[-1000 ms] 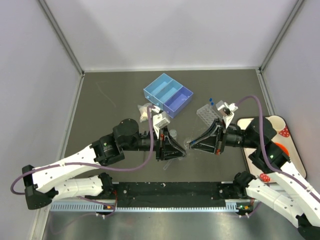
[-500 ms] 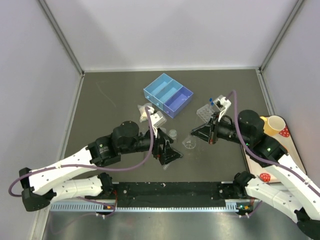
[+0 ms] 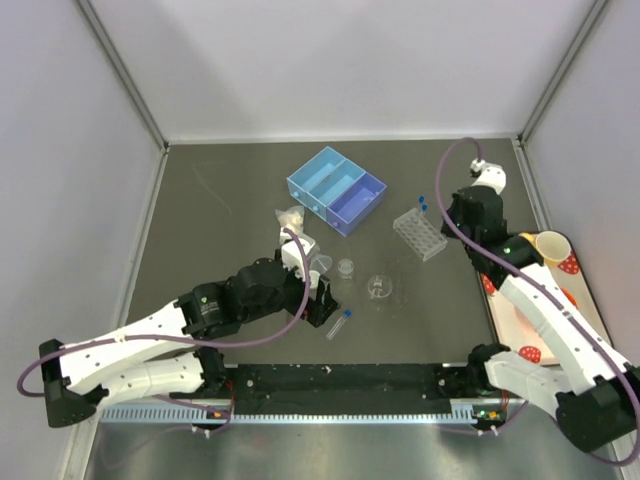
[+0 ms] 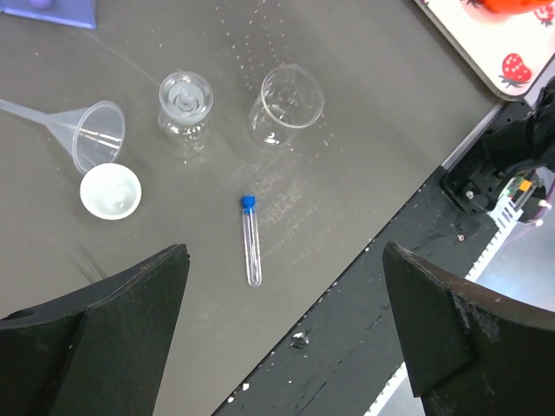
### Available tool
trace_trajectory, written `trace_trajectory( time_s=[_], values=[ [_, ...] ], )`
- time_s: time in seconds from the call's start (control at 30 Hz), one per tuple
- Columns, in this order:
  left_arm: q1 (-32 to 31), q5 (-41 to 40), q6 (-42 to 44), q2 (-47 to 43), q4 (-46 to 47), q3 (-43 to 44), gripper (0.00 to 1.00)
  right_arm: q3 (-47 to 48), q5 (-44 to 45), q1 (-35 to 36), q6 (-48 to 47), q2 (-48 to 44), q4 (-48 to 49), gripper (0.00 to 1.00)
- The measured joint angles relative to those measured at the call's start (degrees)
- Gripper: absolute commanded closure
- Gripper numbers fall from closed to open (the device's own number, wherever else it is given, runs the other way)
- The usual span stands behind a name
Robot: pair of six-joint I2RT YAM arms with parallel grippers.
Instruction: Organize the chemistry lab equipment
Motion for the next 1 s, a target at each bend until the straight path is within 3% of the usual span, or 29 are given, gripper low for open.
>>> trace_trajectory(
  time_s=[0.27,0.57,1.0],
  values=[
    [0.0,-0.83,-0.02,-1.2,1.05,-3.54,0.01,-2.95,7.61,-5.29,3.58,7.48,7.89,1.0],
    [-0.09,-0.76,-0.22,-2.8,2.6,-6.05,0.01,-3.26,7.96,-5.77,3.87,15.74,16.11,1.0],
    [-0.44,-0.81,-0.44,-2.75,4.11,-6.91,0.01,-2.38,7.41,-5.79,2.47,23.91,20.61,1.0]
  ],
)
